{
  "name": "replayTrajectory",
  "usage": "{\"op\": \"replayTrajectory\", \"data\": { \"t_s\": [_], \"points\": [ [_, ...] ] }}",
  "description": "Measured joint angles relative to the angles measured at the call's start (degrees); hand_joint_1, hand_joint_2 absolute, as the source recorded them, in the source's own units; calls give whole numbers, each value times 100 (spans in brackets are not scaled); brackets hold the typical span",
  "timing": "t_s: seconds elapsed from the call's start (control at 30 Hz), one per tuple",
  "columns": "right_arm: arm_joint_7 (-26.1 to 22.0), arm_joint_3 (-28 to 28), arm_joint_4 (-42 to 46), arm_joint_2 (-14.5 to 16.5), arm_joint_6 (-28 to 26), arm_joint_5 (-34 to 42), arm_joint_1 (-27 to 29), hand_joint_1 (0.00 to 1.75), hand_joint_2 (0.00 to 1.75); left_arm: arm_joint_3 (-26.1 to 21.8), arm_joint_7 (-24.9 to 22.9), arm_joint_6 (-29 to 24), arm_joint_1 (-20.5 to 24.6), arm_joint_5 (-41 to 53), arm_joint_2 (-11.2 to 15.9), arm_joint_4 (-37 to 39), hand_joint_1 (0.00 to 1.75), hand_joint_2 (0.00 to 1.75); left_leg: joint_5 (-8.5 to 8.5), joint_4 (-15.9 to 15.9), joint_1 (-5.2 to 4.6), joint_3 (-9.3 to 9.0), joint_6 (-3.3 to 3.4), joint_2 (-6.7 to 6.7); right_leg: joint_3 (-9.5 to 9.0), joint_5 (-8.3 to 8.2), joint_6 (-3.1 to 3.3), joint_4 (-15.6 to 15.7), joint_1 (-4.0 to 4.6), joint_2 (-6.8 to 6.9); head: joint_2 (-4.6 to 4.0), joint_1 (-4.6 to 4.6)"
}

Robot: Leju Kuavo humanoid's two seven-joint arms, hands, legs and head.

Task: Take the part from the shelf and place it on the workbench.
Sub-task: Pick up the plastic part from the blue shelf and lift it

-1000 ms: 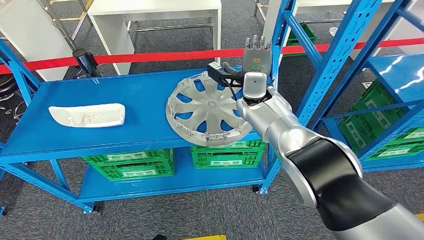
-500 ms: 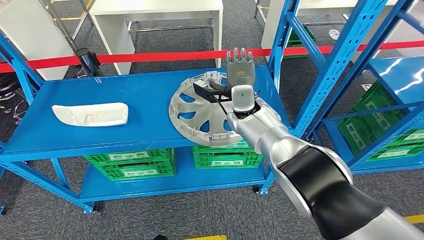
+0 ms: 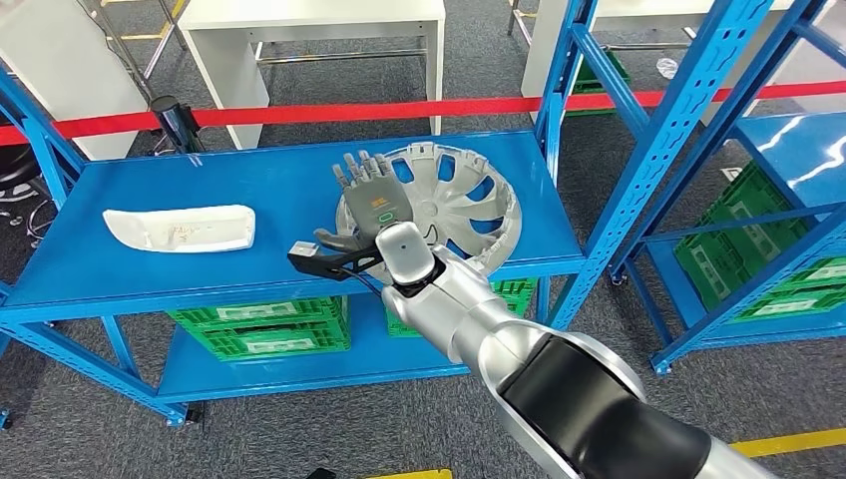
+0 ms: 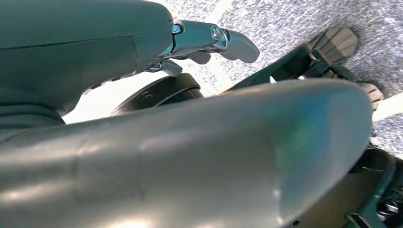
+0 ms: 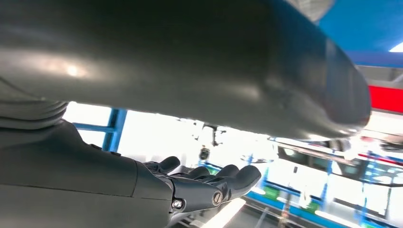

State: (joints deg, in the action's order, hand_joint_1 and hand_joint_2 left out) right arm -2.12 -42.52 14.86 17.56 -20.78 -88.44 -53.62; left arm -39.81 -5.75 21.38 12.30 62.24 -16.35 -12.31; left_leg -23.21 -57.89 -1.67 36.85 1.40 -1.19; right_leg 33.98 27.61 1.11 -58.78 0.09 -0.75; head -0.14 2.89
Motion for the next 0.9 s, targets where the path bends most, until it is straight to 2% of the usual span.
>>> {"op": "replayTrajectory", "data": {
  "t_s": [0.33,0.9],
  "points": [
    [-24,-147,96,197,-56,203,110,0,0,1,49,0,-2,-16,-2,0,0,0,-1,-1,-3,1,0,-1,-4,-1,0,2,-3,2,-1,2],
    [-14,-203,125,220,-108,261,163,0,0,1,48,0,-5,-19,-2,0,0,0,-1,-3,-3,0,0,-2,-5,-1,0,2,-3,3,-1,2]
  ]
}}
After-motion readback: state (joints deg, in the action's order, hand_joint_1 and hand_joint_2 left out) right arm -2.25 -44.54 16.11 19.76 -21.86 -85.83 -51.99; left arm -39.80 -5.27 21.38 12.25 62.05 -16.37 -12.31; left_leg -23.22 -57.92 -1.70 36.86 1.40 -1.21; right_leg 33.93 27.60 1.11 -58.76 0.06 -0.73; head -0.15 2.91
